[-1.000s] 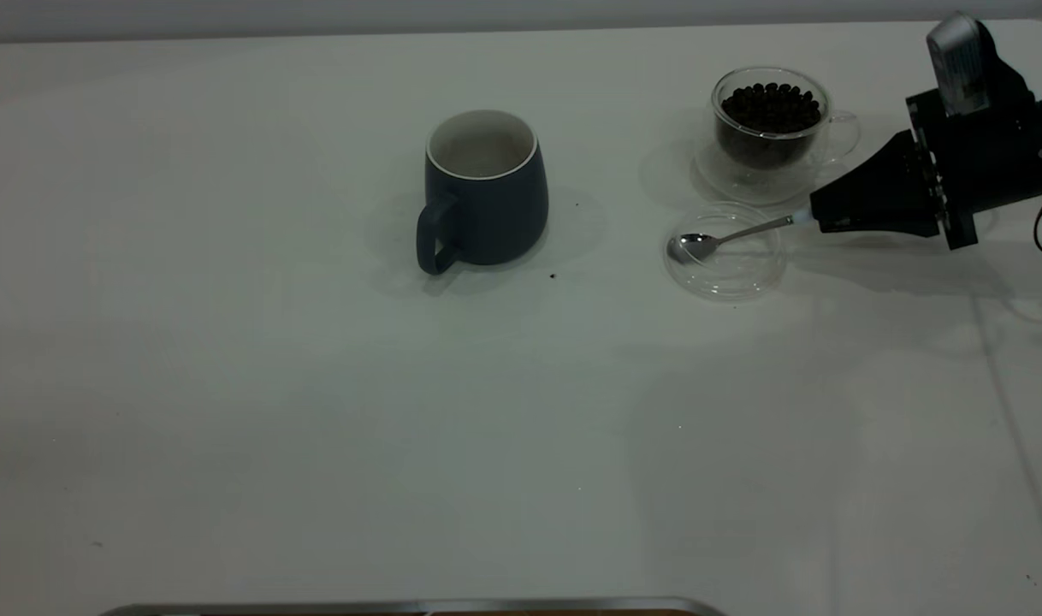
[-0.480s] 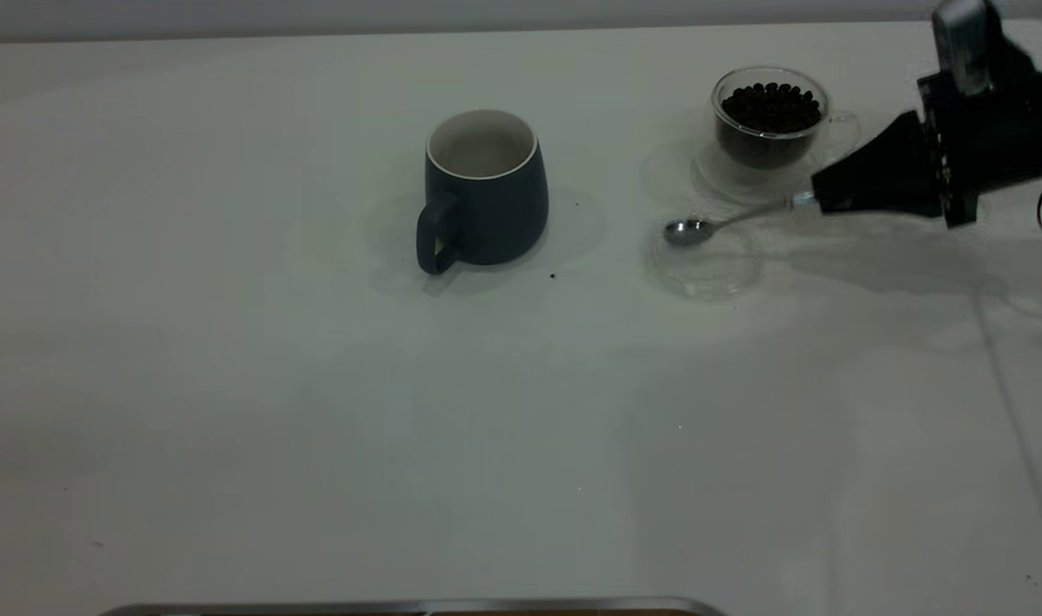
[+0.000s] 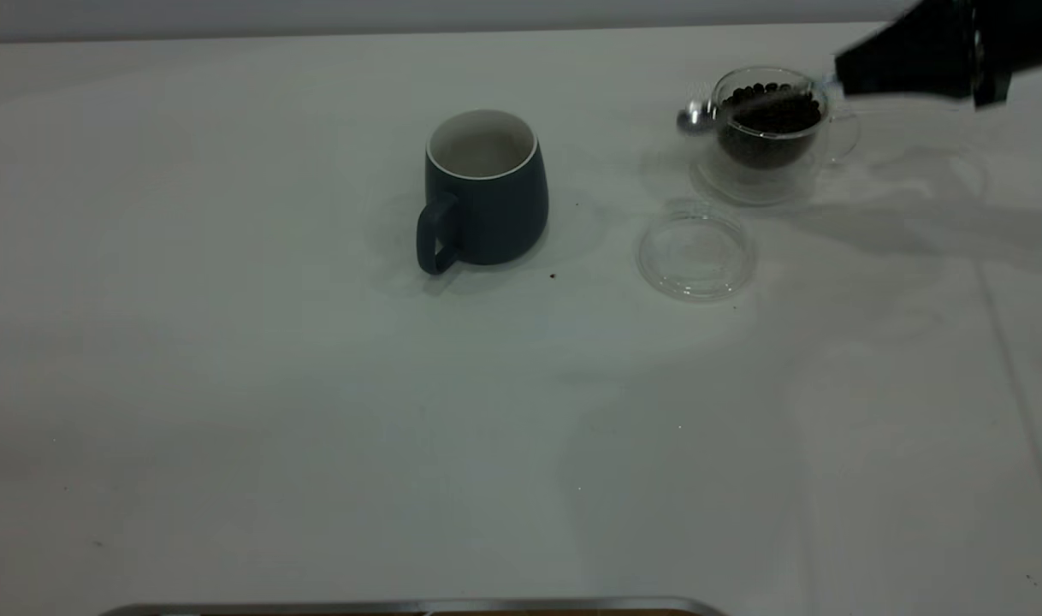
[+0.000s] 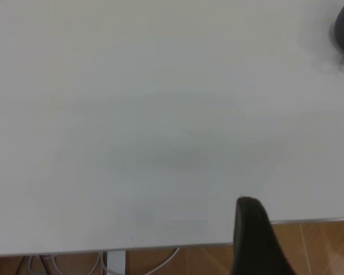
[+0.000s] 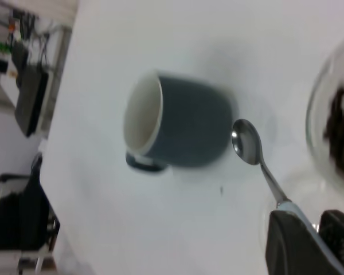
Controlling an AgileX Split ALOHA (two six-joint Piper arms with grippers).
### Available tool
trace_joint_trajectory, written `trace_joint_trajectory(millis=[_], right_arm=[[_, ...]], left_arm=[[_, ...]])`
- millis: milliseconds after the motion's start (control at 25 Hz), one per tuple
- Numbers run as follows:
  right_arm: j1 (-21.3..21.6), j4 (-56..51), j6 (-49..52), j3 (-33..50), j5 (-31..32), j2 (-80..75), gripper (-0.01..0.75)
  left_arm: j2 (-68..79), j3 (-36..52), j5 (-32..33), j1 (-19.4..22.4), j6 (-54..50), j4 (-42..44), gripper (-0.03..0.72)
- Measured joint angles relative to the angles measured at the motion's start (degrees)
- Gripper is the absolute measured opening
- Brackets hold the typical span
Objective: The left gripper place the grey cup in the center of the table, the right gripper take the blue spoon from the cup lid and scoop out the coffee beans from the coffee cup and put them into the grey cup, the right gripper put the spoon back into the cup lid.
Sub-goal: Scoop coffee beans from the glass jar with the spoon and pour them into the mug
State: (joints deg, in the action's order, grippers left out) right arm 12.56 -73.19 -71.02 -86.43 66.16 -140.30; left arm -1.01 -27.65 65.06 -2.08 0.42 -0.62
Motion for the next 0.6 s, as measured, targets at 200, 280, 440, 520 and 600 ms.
trace_joint_trajectory(millis=[200, 280, 440, 520, 600], right_arm=[[0.2, 0.5, 6.4, -4.6, -2.6, 0.0, 0.100], [0.9, 1.4, 7.7, -4.9, -3.9, 0.0, 0.100], [3.0, 4.5, 8.8, -5.0, -4.4, 0.0, 0.100], [3.9, 4.7, 9.4, -5.0, -4.8, 0.0, 0.100], [4.7, 4.8, 9.8, -5.1, -4.9, 0.0, 0.100]], left_arm=[[0.0, 0.0, 0.0, 0.0, -0.1, 0.0, 0.475], [0.0, 0.0, 0.0, 0.0, -0.1, 0.0, 0.475], [0.0, 0.0, 0.0, 0.0, -0.1, 0.0, 0.475], [0.0, 0.0, 0.0, 0.0, -0.1, 0.0, 0.475], [0.0, 0.0, 0.0, 0.0, -0.1, 0.0, 0.475]])
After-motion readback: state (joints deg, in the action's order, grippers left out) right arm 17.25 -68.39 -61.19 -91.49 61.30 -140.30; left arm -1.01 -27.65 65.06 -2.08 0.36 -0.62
